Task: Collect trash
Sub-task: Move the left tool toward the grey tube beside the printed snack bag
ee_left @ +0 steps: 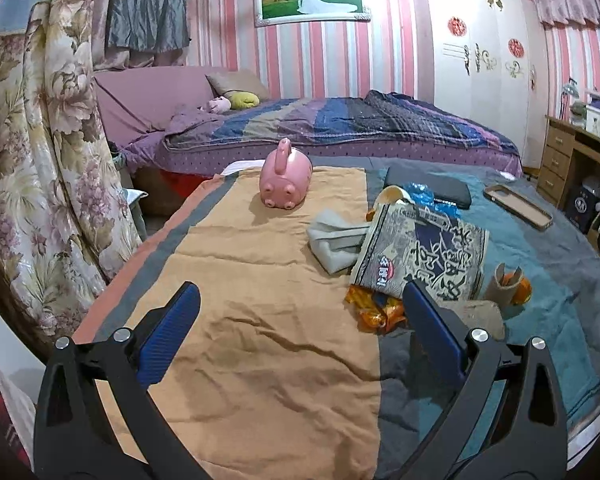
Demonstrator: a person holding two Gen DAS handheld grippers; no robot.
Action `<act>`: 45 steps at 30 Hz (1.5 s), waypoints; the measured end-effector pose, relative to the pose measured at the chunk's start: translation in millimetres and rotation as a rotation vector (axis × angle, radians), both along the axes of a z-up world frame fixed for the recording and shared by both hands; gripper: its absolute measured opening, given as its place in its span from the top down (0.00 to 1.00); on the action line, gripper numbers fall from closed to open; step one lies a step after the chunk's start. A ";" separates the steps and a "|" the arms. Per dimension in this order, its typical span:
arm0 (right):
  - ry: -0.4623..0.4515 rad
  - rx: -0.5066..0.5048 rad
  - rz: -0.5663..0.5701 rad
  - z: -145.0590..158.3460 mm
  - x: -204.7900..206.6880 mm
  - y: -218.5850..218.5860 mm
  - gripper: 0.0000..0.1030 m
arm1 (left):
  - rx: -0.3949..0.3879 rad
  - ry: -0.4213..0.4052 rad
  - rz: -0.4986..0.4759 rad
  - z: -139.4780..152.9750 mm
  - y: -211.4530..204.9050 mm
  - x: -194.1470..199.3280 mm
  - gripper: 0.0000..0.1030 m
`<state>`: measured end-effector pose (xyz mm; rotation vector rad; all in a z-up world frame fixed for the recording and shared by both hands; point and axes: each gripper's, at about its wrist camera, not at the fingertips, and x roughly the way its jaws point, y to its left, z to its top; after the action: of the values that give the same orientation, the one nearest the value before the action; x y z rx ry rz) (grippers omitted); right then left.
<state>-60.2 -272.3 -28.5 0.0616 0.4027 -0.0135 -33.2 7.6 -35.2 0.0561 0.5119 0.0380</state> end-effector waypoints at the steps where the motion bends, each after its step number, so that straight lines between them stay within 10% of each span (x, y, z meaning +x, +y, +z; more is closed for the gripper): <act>1: 0.001 0.000 0.000 -0.5 0.3 0.3 0.04 | 0.007 0.003 -0.007 -1.0 -0.8 -0.5 0.05; 45: 0.032 0.015 0.008 -5.2 6.1 7.8 0.04 | -0.014 0.046 -0.110 -4.7 -21.1 -6.2 0.05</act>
<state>-54.1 -264.5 -33.7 0.0747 0.4354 -0.0036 -39.4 -13.5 -39.9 0.0718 0.5538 -0.0746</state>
